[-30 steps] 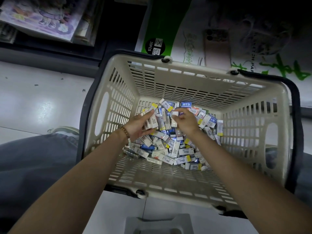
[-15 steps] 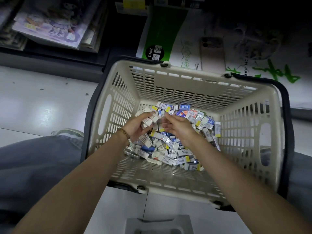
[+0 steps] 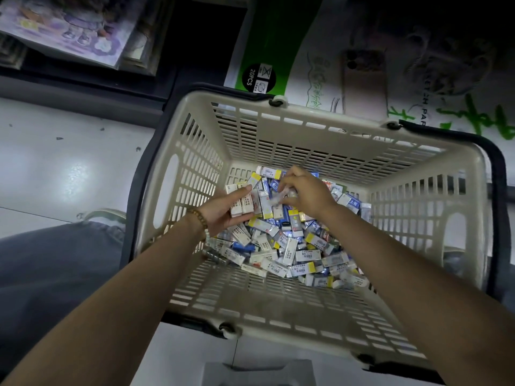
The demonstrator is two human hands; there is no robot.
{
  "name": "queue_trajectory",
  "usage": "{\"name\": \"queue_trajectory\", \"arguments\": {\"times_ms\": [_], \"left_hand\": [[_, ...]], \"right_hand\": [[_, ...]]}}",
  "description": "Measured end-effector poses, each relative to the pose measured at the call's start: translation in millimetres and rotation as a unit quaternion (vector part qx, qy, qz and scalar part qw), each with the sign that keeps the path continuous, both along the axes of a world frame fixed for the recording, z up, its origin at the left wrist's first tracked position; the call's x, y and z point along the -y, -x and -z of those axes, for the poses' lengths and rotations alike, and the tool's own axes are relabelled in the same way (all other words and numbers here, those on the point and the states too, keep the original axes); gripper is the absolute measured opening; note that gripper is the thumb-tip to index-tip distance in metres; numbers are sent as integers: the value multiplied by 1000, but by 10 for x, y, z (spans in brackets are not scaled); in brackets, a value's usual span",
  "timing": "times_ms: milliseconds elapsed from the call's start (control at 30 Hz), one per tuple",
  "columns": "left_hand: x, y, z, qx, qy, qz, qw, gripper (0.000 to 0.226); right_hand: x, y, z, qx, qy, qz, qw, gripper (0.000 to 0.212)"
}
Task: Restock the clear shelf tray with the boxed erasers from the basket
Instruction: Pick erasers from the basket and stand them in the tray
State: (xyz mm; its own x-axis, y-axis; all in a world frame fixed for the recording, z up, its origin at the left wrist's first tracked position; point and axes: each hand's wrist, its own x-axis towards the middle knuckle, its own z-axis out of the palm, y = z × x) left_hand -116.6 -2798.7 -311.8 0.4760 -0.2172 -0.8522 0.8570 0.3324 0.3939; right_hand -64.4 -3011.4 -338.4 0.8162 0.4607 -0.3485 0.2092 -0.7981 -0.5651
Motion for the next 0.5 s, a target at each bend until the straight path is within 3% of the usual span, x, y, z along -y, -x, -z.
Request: {"name": "queue_trajectory", "arguments": {"times_ms": [100,200,267,400,500], "left_hand": [[31,-4,-29,4,17,6,1000,65],[85,-4,-97,18,24,3,1000,77],[131,-1,-157,33,31,11,999,73],[166,25,-249,44,23,0,999,58],[103,59,-236,28,12,-51,998,37]], "right_hand": [[-10,51,-162,-72,-128,141,979,15],[-88,172,-396,-207,-257,254,909,22],[-181,298,-504,-247,-282,261,890,23],[-313,420,-587,-247,-290,266,885,25],[-225,404,-532,-292,-310,306,851,26]]}}
